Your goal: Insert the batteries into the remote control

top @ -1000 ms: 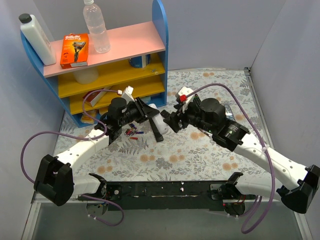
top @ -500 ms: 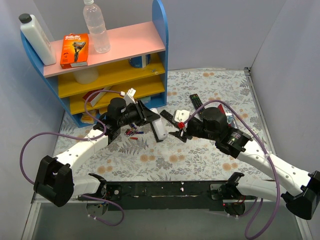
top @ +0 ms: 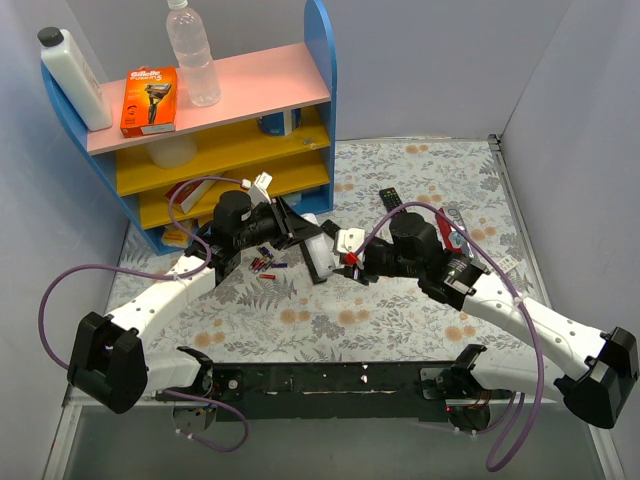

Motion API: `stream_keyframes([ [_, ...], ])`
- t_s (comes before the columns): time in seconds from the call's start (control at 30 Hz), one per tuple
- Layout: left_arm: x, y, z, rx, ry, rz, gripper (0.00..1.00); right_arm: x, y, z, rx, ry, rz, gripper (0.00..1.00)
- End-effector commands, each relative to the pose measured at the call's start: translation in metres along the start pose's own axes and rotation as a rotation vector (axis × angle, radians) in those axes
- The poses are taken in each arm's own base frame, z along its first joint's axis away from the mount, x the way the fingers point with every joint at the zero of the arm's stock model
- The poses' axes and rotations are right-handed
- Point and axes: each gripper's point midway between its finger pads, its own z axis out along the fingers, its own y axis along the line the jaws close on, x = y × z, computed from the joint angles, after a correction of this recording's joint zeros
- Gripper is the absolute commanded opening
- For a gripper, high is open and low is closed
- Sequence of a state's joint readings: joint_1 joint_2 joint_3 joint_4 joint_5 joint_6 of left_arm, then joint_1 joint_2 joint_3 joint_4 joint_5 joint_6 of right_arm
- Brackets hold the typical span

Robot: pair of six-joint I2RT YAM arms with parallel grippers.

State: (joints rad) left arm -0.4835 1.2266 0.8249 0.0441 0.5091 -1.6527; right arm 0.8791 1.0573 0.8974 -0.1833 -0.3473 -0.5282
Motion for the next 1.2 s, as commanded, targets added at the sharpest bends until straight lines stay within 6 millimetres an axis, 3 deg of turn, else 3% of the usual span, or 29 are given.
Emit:
stream_keyframes([
  [0.0, -0.008, -0.020, -0.004, 0.043, -0.003, 0.010, 0.00, -0.017, -0.004, 0.001, -0.003, -0.047, -0.038, 0.45],
  [0.73, -0.008, -0.021, 0.001, 0.050, 0.015, -0.017, 0.00, -0.016, -0.005, 0.012, -0.019, -0.055, -0.035, 0.36],
  [1.07, -0.005, -0.020, 0.003, 0.049, 0.030, -0.035, 0.00, -0.002, -0.002, 0.014, -0.009, -0.021, -0.034, 0.37],
  [1.17, -0.004, -0.021, 0.003, 0.056, 0.039, -0.039, 0.00, 0.007, -0.008, 0.015, 0.037, -0.003, -0.035, 0.33],
])
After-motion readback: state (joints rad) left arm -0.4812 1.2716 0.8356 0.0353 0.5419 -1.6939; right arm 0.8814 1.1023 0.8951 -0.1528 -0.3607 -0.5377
